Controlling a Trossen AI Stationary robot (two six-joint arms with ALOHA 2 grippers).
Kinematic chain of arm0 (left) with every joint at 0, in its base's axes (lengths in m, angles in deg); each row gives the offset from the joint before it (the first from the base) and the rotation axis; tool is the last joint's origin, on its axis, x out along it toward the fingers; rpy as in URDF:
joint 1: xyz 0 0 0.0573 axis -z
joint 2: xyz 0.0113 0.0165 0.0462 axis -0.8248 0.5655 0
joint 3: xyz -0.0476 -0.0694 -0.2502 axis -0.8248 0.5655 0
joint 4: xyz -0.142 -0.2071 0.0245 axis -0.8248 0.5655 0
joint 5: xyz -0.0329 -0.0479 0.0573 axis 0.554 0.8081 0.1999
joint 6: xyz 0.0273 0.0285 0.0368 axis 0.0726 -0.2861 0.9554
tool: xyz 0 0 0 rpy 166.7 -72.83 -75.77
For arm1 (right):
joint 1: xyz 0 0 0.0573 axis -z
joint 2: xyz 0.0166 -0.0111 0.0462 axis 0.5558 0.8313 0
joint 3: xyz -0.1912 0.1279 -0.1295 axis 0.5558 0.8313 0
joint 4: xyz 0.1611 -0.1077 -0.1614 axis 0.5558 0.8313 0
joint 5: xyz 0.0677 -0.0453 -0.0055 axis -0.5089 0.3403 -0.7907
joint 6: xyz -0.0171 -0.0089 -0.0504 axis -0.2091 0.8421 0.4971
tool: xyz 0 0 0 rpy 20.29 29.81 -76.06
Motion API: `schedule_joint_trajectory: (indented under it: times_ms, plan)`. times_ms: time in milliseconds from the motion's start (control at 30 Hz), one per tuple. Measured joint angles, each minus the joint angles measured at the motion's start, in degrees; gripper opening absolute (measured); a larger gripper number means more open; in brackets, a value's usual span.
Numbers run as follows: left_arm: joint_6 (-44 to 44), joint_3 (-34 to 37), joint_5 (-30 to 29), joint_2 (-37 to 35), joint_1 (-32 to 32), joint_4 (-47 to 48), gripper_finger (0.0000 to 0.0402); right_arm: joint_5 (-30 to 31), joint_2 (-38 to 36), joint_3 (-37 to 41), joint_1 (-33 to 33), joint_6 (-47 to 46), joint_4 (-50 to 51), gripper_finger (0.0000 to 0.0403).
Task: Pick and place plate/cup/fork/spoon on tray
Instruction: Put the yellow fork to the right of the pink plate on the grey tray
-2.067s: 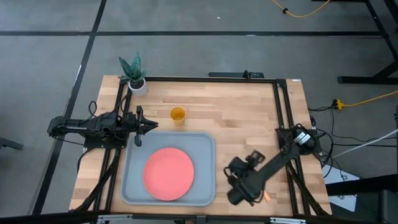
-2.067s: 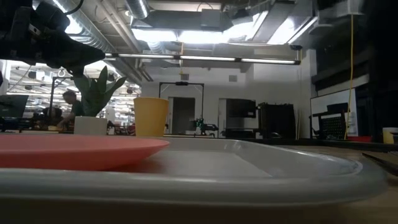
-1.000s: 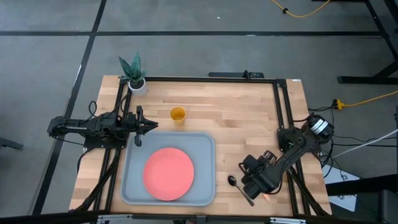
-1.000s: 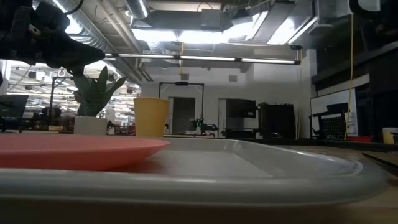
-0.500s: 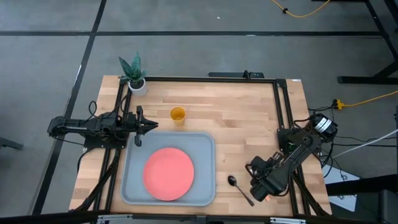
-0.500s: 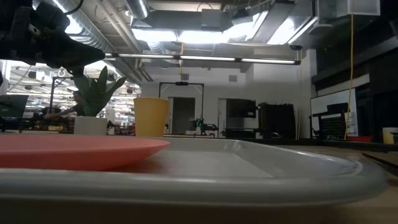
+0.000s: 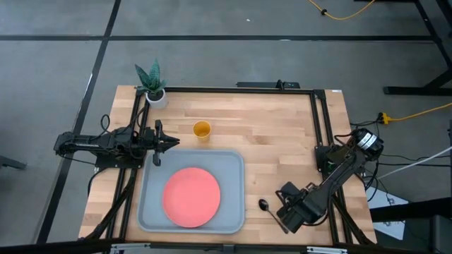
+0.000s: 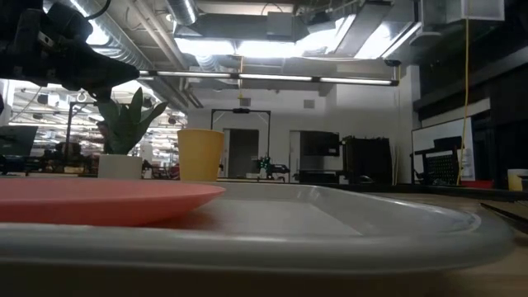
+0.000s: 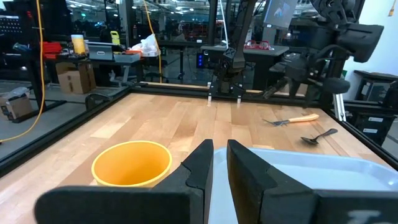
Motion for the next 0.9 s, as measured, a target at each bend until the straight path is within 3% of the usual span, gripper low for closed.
schedule_joint_trajectory:
  times_ms: [267,900]
  plan:
    - [0.0,0.0,0.0,0.0,0.0,0.0,0.0041,-0.2,1.9,1.4,-0.6,-2.3,-1.0,0.0205]
    - [0.0,0.0,0.0,0.0,0.0,0.0,0.0041,-3.6,2.1,12.4,-0.8,-3.6,-17.0,0.0192]
